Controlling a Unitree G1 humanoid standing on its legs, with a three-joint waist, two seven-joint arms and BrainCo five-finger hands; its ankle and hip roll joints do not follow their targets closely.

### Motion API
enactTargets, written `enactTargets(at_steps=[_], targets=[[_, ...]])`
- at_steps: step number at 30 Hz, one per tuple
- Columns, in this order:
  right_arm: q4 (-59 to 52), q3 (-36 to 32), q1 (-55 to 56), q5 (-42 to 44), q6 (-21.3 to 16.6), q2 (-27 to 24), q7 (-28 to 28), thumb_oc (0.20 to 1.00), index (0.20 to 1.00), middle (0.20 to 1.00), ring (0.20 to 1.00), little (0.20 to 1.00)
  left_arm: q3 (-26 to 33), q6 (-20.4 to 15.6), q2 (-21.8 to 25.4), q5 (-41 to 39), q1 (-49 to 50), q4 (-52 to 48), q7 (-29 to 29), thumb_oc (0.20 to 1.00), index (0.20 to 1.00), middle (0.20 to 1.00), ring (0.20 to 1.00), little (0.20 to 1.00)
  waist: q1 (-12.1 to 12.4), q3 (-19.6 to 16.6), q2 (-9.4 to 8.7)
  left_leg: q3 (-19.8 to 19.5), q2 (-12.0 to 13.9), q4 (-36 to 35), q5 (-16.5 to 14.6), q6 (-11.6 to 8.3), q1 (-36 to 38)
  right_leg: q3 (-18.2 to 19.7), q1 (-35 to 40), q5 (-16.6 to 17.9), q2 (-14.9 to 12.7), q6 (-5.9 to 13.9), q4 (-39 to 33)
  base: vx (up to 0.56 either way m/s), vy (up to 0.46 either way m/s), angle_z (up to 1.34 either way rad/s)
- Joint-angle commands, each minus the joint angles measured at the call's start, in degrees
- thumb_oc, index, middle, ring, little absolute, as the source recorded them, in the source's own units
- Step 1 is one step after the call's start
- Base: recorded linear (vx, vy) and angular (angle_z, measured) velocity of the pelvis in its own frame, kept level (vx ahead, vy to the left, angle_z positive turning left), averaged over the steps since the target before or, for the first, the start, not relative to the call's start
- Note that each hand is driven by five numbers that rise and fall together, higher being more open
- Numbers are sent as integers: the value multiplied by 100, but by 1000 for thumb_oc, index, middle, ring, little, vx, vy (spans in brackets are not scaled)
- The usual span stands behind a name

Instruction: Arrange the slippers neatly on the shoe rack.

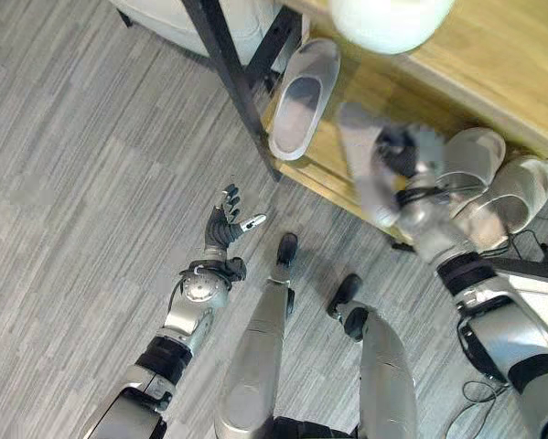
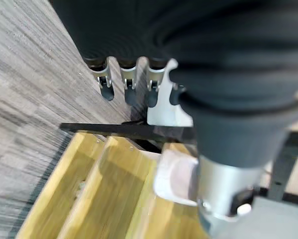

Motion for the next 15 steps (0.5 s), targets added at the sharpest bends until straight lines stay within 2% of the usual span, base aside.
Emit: enactTargets(at_steps=[1,8,9,15], targets=[[-548,-178,388,415,-156,20,-449,200,200,200,200,200,-145,-174,-167,-28,262,-119,-123,1000,1000,1000,1000,1000,-87,-866,-75,57,-12,-1,-75,106,155,-25,664,323,30,587,-99,97,-38,14],[56,-105,-12,704,-181,-59,-528,200,200,200,200,200,-290,-184,-94,-91,130,-126,-146,1000,1000,1000,1000,1000,-7,-764,-105,-9,-20,-113,-29,84,163,-155,725,283,69,543,-272,33,-15,13],[197,-15,-134,699,-167,-106,-494,200,200,200,200,200,-307,-203,-80,-97,93,-174,-126,1000,1000,1000,1000,1000,-12,-760,-132,-27,-54,-61,-206,57,189,-109,745,148,60,593,-232,82,-12,4],[1660,479,-1178,1051,-104,-160,-398,200,200,200,200,200,-439,-243,17,-213,-21,-344,-122,1000,1000,1000,1000,1000,134,-668,-69,-15,-118,16,-254,65,49,-133,683,143,44,601,-241,18,-2,2]])
